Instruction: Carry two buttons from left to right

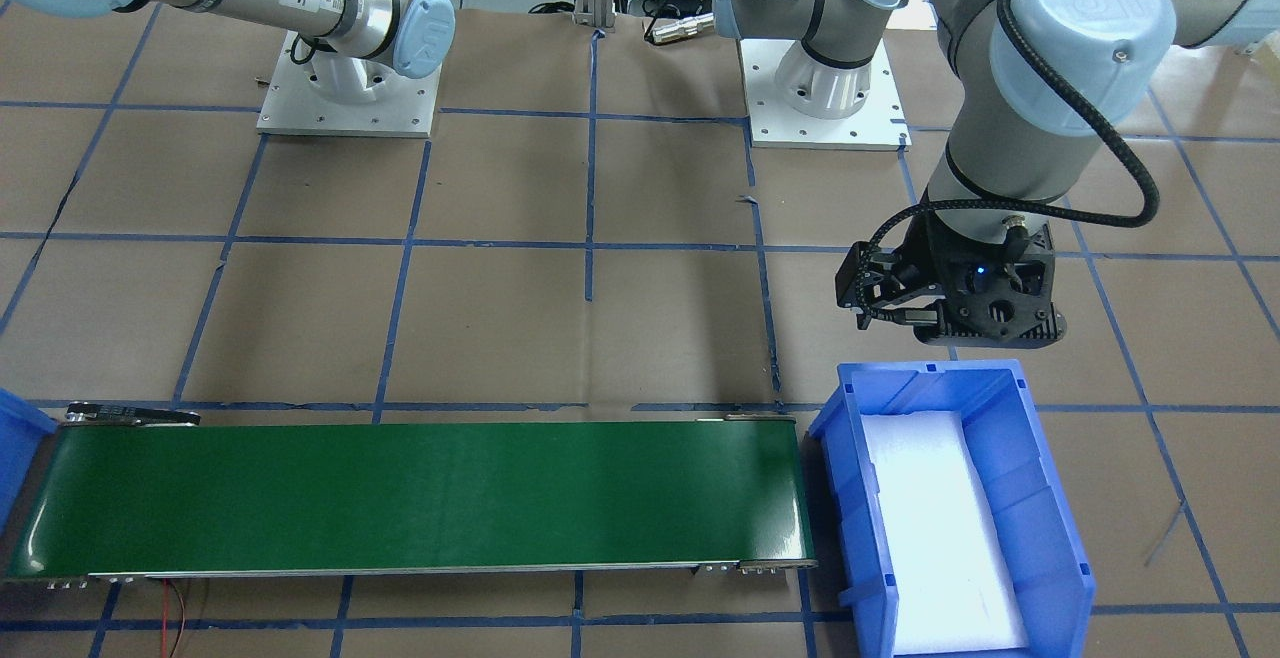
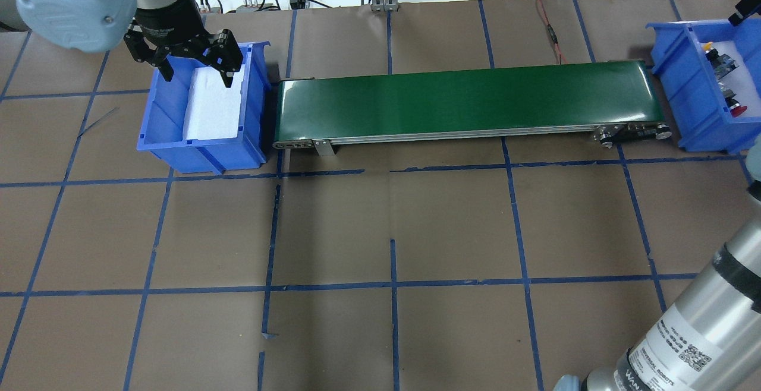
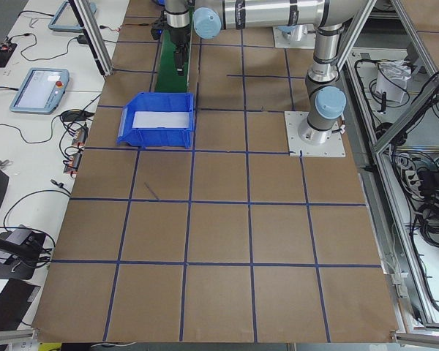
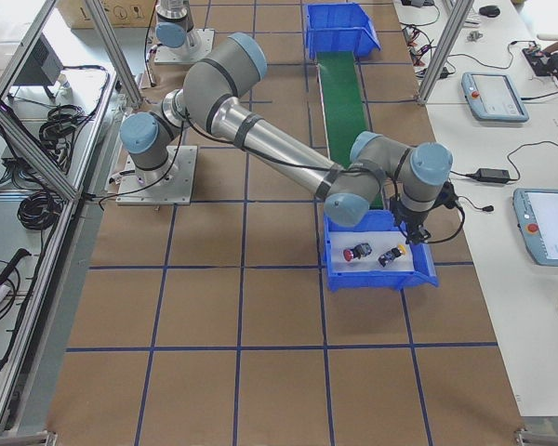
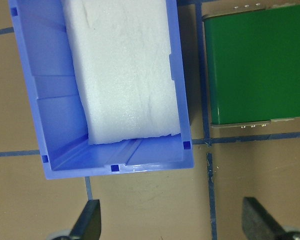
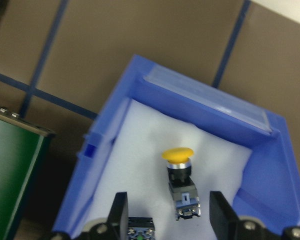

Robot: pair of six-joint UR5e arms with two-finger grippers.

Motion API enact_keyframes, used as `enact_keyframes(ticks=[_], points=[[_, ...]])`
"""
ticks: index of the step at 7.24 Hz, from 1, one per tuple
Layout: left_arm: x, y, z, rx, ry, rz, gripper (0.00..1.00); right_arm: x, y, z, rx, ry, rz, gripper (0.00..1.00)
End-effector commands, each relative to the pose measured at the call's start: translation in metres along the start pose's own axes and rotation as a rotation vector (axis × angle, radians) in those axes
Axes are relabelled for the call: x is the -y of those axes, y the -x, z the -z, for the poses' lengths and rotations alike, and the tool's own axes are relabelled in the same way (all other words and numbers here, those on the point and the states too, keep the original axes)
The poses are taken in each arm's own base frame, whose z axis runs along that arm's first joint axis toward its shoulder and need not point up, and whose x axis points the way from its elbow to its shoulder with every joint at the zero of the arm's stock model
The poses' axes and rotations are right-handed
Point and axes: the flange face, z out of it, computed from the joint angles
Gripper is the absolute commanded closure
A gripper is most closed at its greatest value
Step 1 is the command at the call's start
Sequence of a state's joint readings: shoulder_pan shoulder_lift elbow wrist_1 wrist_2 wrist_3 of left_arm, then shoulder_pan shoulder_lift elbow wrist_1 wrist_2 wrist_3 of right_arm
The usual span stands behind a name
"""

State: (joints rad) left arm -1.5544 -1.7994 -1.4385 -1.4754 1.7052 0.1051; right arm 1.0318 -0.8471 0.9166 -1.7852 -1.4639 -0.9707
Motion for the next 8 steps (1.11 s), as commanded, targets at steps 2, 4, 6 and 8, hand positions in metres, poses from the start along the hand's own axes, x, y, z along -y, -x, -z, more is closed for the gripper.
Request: enact_keyframes(ticks=[2,4,6,8], points=[[0.002,0.007,0.002,0.001,-0.014,0.000,0.00,0.118,0.164,0.036,0.008,-0.042,-0.011,0.31],[0.003,0.004,0.000,0.000,-0.012,-0.006,0.00,0.150,0.283,0.059,0.071,0.024,-0.115,0.23],[0.004,0.003,-0.002,-0.017,-0.008,-0.016,0.00,0.129,0.366,0.090,0.088,0.043,-0.203,0.18],[0.003,0.002,-0.002,-0.012,-0.008,-0.094,0.00,0.061,0.410,0.123,0.094,0.077,-0.328,0.08]])
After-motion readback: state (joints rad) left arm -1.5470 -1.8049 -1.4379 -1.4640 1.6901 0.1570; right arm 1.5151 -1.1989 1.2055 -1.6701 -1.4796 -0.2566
